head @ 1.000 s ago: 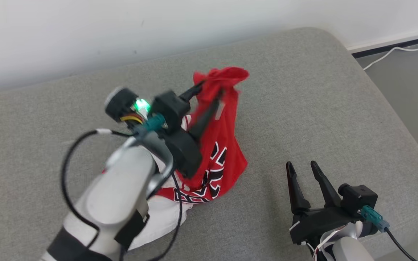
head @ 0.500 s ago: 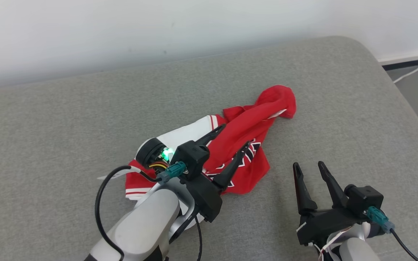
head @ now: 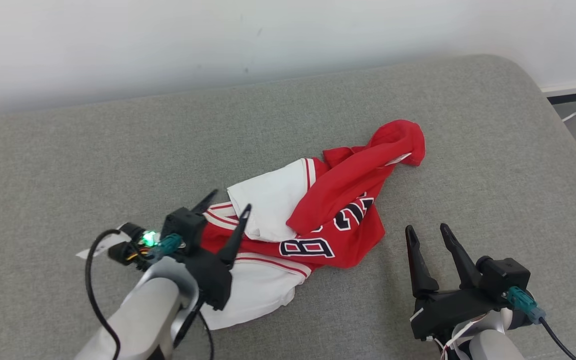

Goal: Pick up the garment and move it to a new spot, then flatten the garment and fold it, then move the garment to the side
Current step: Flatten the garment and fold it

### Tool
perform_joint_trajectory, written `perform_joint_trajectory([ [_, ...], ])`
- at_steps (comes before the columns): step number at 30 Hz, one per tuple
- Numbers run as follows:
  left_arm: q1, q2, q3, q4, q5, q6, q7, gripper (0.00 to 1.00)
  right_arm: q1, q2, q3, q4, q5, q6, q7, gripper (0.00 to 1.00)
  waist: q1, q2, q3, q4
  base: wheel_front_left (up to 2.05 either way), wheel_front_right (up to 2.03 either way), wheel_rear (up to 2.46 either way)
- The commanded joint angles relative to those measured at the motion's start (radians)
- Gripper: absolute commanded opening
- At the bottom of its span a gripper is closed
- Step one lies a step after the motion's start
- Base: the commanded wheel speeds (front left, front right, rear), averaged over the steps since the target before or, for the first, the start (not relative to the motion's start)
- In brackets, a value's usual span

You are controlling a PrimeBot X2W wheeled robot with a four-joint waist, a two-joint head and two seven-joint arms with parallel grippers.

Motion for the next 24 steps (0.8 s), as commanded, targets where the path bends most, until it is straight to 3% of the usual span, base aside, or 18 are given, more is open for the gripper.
perform_joint_trajectory([
  [1, 0.008, 0.019, 0.016, 0.033, -0.019, 0.006, -0.005, 1.00, 0.007, -0.006, 0.003, -0.003, 0.002, 0.001, 0.000, 1.00, 0.0000, 0.0000, 0.010, -0.009, 0.00, 0.00, 0.00],
  [9, -0.026, 0.041, 0.025, 0.157, -0.033, -0.019, 0.011, 1.00, -0.010, -0.009, 0.014, -0.001, 0.011, 0.001, 0.004, 1.00, 0.0000, 0.0000, 0.030, -0.036, 0.00, 0.00, 0.00],
  [20, -0.079, 0.011, 0.023, 0.346, -0.073, -0.071, 0.034, 1.00, -0.024, -0.007, 0.024, 0.010, 0.020, 0.001, -0.001, 1.00, 0.0000, 0.0000, 0.055, -0.078, 0.00, 0.00, 0.00],
  [21, -0.083, 0.008, 0.020, 0.359, -0.076, -0.076, 0.035, 0.84, -0.024, -0.007, 0.024, 0.012, 0.021, 0.001, -0.002, 1.00, 0.0000, 0.0000, 0.056, -0.080, 0.00, 0.00, 0.00],
  [22, -0.090, 0.006, 0.019, 0.369, -0.077, -0.080, 0.032, 0.17, -0.024, -0.007, 0.023, 0.013, 0.020, 0.001, -0.003, 1.00, 0.0000, 0.0000, 0.056, -0.081, 0.00, 0.00, 0.00],
  [23, -0.093, 0.001, 0.018, 0.376, -0.079, -0.084, 0.028, 0.00, -0.024, -0.007, 0.021, 0.014, 0.020, 0.001, -0.003, 1.00, 0.0000, 0.0000, 0.056, -0.080, 0.00, 0.00, 0.00],
  [24, -0.091, -0.007, 0.018, 0.386, -0.083, -0.091, 0.026, 0.00, -0.023, -0.007, 0.019, 0.016, 0.020, 0.001, -0.004, 1.00, 0.0000, 0.0000, 0.055, -0.079, 0.00, 0.00, 0.00],
])
